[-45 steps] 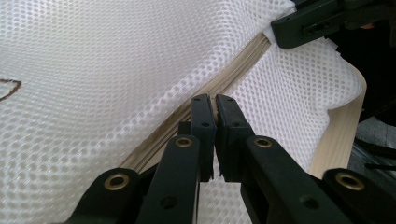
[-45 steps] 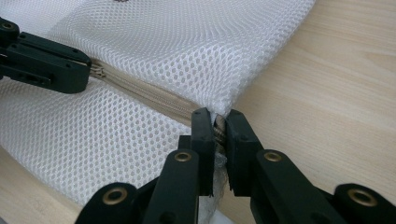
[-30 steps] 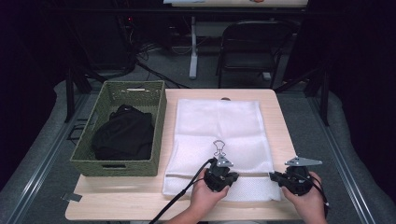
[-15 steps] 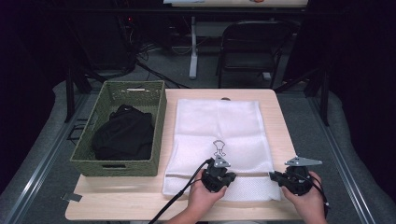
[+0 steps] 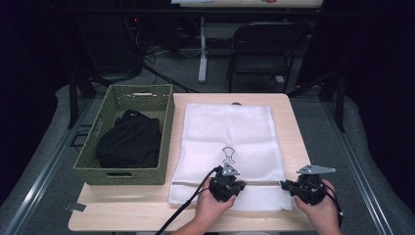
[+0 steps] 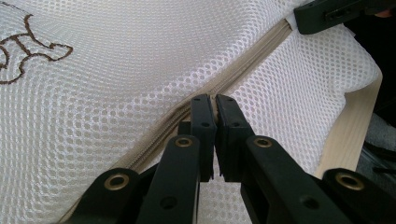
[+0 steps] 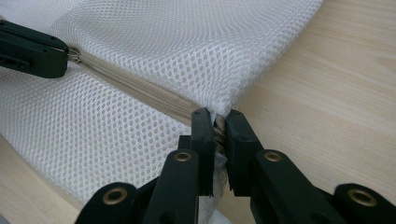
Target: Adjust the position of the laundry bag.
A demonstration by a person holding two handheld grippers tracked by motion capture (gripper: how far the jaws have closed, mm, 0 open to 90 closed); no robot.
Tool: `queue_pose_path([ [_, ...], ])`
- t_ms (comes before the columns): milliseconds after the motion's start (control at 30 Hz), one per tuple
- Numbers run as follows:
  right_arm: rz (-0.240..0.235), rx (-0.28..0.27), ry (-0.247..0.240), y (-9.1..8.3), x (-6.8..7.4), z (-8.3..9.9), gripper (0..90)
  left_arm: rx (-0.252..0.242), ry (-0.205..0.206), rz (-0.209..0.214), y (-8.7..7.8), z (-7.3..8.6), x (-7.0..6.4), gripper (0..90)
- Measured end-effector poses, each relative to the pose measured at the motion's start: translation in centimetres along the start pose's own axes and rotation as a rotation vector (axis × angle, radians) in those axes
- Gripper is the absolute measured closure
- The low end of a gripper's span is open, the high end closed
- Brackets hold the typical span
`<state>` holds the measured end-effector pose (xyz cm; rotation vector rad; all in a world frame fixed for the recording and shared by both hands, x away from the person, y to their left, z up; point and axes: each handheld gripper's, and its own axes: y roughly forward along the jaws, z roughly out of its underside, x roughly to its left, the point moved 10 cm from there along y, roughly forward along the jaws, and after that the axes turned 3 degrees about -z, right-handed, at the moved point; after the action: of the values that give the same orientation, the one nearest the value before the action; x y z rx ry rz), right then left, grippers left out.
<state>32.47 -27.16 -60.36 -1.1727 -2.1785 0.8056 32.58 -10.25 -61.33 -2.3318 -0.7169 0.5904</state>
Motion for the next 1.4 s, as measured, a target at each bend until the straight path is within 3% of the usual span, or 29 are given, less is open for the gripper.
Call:
queue_pose_path([
  [600,0.003,0.008,-0.002,-0.03,0.07,0.12,83.3,0.013,0.002,-0.025,-0.23,0.46,0.34,87.0],
  [633,0.024,0.015,-0.012,0.01,0.00,0.18,83.3,0.015,0.008,-0.034,-0.29,0.51,0.45,87.0],
  [867,0.013,0.012,-0.013,0.05,0.12,0.09,83.3,0.025,0.018,-0.028,-0.57,0.65,0.54,87.0],
  [1067,0.007,0.014,-0.002,0.10,-0.06,0.19,83.3,0.011,-0.014,-0.017,-0.59,0.67,0.63,87.0],
  [1400,0.007,0.008,-0.003,0.17,0.06,0.12,83.4,0.012,-0.004,-0.019,-0.82,0.76,0.74,87.0],
])
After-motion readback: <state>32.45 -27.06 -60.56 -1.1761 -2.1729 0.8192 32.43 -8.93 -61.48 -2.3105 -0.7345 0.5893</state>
